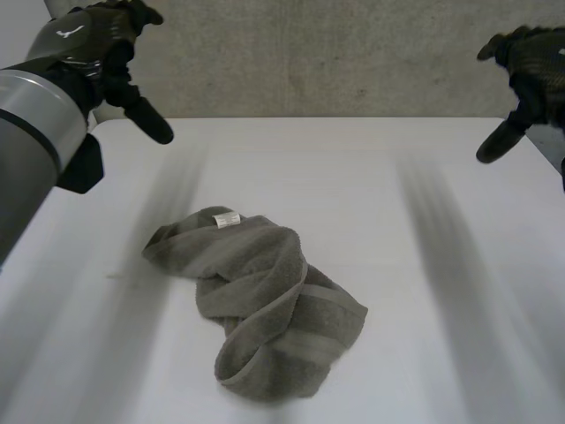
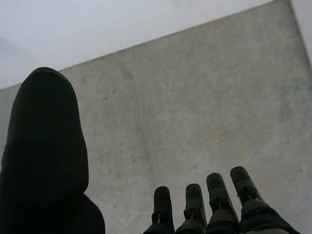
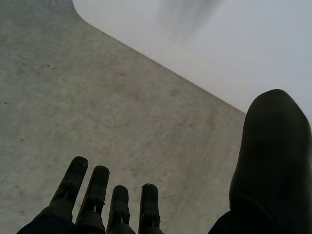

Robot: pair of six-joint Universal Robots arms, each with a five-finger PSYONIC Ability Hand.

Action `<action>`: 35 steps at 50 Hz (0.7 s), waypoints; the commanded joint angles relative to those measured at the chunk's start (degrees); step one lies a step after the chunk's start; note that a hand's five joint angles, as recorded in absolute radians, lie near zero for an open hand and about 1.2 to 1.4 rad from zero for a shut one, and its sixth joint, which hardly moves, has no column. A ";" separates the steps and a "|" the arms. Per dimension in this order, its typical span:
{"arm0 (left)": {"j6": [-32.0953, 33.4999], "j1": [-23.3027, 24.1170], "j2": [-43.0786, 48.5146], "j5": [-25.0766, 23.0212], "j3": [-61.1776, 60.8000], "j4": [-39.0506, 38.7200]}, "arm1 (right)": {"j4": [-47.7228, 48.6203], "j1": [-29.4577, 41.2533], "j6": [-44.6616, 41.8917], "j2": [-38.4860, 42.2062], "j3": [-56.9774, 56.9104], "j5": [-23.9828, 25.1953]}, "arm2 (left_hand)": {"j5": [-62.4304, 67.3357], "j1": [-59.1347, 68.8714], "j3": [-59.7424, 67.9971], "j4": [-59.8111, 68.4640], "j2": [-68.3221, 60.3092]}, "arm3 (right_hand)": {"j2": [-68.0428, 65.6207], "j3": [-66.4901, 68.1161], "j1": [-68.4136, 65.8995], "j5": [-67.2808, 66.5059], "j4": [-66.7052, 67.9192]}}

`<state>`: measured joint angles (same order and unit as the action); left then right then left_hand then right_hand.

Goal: Fold the towel.

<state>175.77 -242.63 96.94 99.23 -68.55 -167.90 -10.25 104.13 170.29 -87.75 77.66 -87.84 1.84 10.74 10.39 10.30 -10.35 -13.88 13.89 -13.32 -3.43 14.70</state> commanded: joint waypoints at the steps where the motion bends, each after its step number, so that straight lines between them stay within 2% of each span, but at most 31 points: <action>1: 0.19 -3.46 0.09 -0.44 1.40 5.65 | -3.73 0.55 1.27 1.97 -6.11 -1.29 | -1.12 -0.02 0.33 0.42 -0.37 | 3.88 -3.89 3.32 3.43 -4.70; 25: 0.28 -3.55 0.70 -0.96 1.14 6.89 | -3.73 0.72 -0.39 3.47 -5.85 0.03 | -1.12 -0.02 0.33 0.42 -0.37 | 3.88 -3.89 3.32 3.43 -4.70; 30: 0.63 -3.64 3.16 -2.28 0.52 4.51 | -6.28 0.81 -8.65 6.28 -5.24 2.05 | -0.28 0.82 1.17 1.26 -1.21 | 3.88 -3.89 3.32 3.43 -4.70; 32: 0.89 -3.64 4.83 -3.51 0.26 3.37 | -10.21 1.25 -15.57 8.47 -4.71 2.41 | 0.23 1.33 1.68 1.77 -1.72 | 3.88 -3.89 3.32 3.43 -4.70; 34: 0.98 -3.64 8.42 -6.48 0.00 2.32 | -11.71 2.47 -17.08 9.52 -4.62 2.67 | 0.56 1.66 2.01 2.10 -2.05 | 3.88 -3.89 3.32 3.43 -4.70; 35: 0.98 -3.64 8.44 -6.50 0.00 2.31 | -12.94 4.83 -17.01 10.92 -4.80 2.84 | 0.57 1.66 2.01 2.11 -2.06 | 3.88 -3.89 3.32 3.43 -4.70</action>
<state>176.45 -246.24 100.63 96.41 -68.06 -163.42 -17.40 105.16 160.74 -81.22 72.47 -85.99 1.84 10.66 10.41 10.35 -10.28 -13.88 13.89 -13.39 -3.43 14.70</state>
